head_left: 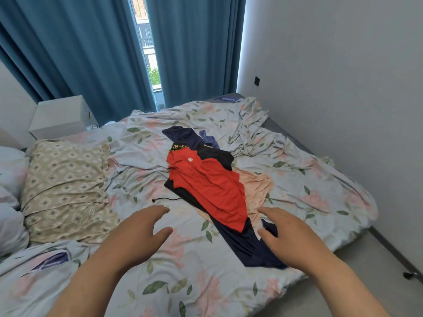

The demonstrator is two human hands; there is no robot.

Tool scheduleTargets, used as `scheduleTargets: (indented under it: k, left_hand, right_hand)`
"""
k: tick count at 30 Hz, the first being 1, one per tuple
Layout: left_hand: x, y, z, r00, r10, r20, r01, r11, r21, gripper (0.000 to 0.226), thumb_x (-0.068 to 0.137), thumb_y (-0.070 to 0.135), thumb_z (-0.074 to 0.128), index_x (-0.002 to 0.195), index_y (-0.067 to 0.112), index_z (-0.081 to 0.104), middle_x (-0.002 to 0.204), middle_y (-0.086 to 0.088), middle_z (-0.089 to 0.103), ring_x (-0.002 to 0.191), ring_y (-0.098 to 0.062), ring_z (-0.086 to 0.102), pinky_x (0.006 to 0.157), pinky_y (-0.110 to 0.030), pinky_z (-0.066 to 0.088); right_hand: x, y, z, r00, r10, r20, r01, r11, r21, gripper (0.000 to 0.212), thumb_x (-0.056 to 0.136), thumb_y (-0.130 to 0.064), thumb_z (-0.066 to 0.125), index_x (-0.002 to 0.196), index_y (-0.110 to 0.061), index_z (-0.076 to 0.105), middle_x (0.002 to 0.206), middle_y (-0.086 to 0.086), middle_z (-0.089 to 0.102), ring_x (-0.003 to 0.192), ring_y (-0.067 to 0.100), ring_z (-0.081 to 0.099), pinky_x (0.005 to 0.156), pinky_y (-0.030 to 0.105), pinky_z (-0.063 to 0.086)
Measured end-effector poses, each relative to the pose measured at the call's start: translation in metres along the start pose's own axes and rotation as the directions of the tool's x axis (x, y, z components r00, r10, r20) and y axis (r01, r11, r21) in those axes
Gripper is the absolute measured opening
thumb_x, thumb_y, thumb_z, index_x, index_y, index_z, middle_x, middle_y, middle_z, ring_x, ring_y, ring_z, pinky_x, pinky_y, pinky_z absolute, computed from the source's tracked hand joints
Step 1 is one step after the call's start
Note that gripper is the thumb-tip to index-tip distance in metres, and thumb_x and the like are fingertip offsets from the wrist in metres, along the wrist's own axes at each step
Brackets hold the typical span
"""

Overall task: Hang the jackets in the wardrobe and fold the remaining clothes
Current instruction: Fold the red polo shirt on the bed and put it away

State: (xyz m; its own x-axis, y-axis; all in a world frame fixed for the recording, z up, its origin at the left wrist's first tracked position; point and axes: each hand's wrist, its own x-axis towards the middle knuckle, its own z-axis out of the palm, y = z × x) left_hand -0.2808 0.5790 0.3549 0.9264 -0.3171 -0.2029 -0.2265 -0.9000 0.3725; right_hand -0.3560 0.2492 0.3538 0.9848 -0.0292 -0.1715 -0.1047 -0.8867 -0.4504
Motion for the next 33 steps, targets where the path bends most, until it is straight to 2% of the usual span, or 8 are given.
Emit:
scheduleTargets:
  k: [4, 8, 13, 17, 21, 23, 28, 33]
  left_hand:
    - [0.026, -0.013, 0.004, 1.000, -0.008, 0.009, 0.008, 0.999, -0.044, 0.054, 0.097, 0.046, 0.053, 0.147, 0.032, 0.040, 0.150, 0.016, 0.042, 0.137, -0.005, 0.039, 0.106, -0.023, 0.033]
    - [0.052, -0.025, 0.013, 0.999, -0.042, 0.007, 0.042, 0.990, -0.137, 0.051, 0.096, 0.044, 0.055, 0.144, 0.034, 0.043, 0.148, 0.016, 0.045, 0.134, -0.004, 0.042, 0.103, -0.024, 0.036]
    - [0.087, -0.041, 0.028, 0.995, -0.102, 0.021, 0.105, 0.975, -0.195, 0.050, 0.096, 0.043, 0.055, 0.144, 0.032, 0.044, 0.147, 0.014, 0.046, 0.131, -0.005, 0.045, 0.100, -0.023, 0.036]
    - [0.112, -0.047, 0.044, 0.987, -0.157, 0.033, 0.160, 0.954, -0.253, 0.049, 0.096, 0.042, 0.056, 0.142, 0.031, 0.046, 0.146, 0.012, 0.048, 0.131, -0.005, 0.045, 0.096, -0.020, 0.034]
    - [0.140, -0.043, 0.068, 0.975, -0.209, 0.074, 0.222, 0.923, -0.316, 0.046, 0.096, 0.043, 0.056, 0.140, 0.032, 0.048, 0.144, 0.014, 0.047, 0.130, -0.006, 0.045, 0.100, -0.023, 0.036]
    - [0.156, -0.039, 0.086, 0.965, -0.246, 0.088, 0.260, 0.871, -0.418, 0.042, 0.095, 0.041, 0.057, 0.136, 0.032, 0.053, 0.140, 0.015, 0.050, 0.123, -0.005, 0.048, 0.098, -0.024, 0.038]
    - [0.203, -0.023, 0.158, 0.896, -0.400, 0.193, 0.423, 0.637, -0.645, 0.034, 0.096, 0.031, 0.060, 0.129, 0.022, 0.060, 0.123, 0.010, 0.060, 0.112, -0.005, 0.055, 0.096, -0.026, 0.042]
    - [0.271, -0.038, 0.233, 0.872, -0.457, 0.176, 0.434, 0.556, -0.709, 0.032, 0.097, 0.028, 0.059, 0.128, 0.022, 0.061, 0.124, 0.011, 0.060, 0.112, -0.004, 0.055, 0.094, -0.021, 0.040]
  right_hand:
    - [0.024, -0.006, 0.008, 1.000, 0.008, 0.027, -0.007, 1.000, -0.029, 0.055, 0.097, -0.040, 0.054, 0.149, -0.033, 0.037, 0.150, -0.014, 0.042, 0.137, 0.006, 0.039, 0.107, 0.022, 0.033]
    - [0.050, -0.005, 0.018, 0.999, 0.011, 0.031, -0.010, 0.999, -0.047, 0.055, 0.096, -0.041, 0.055, 0.148, -0.033, 0.038, 0.149, -0.016, 0.043, 0.136, 0.004, 0.039, 0.100, 0.014, 0.028]
    - [0.092, 0.002, 0.039, 0.995, -0.011, 0.104, 0.016, 0.999, -0.043, 0.055, 0.097, -0.042, 0.054, 0.148, -0.033, 0.038, 0.148, -0.016, 0.043, 0.134, 0.005, 0.041, 0.096, 0.013, 0.028]
    - [0.129, 0.014, 0.050, 0.985, -0.035, 0.170, 0.040, 0.999, -0.026, 0.055, 0.097, -0.041, 0.054, 0.149, -0.032, 0.038, 0.149, -0.014, 0.042, 0.135, 0.006, 0.040, 0.101, 0.015, 0.029]
    - [0.166, 0.037, 0.057, 0.982, -0.035, 0.188, 0.037, 0.999, -0.002, 0.054, 0.097, -0.039, 0.054, 0.148, -0.031, 0.040, 0.150, -0.015, 0.041, 0.136, 0.004, 0.038, 0.103, 0.013, 0.025]
    - [0.182, 0.051, 0.067, 0.980, -0.052, 0.192, 0.052, 0.999, 0.005, 0.053, 0.097, -0.037, 0.054, 0.148, -0.029, 0.040, 0.150, -0.015, 0.039, 0.137, 0.004, 0.036, 0.105, 0.013, 0.024]
    - [0.226, 0.103, 0.120, 0.957, -0.061, 0.282, 0.059, 0.998, 0.015, 0.055, 0.098, -0.036, 0.053, 0.150, -0.027, 0.037, 0.156, -0.012, 0.029, 0.142, 0.005, 0.028, 0.115, 0.019, 0.022]
    - [0.289, 0.151, 0.190, 0.939, -0.076, 0.337, 0.073, 0.997, 0.022, 0.058, 0.097, -0.036, 0.054, 0.151, -0.026, 0.035, 0.159, -0.009, 0.024, 0.145, 0.006, 0.022, 0.112, 0.015, 0.015]
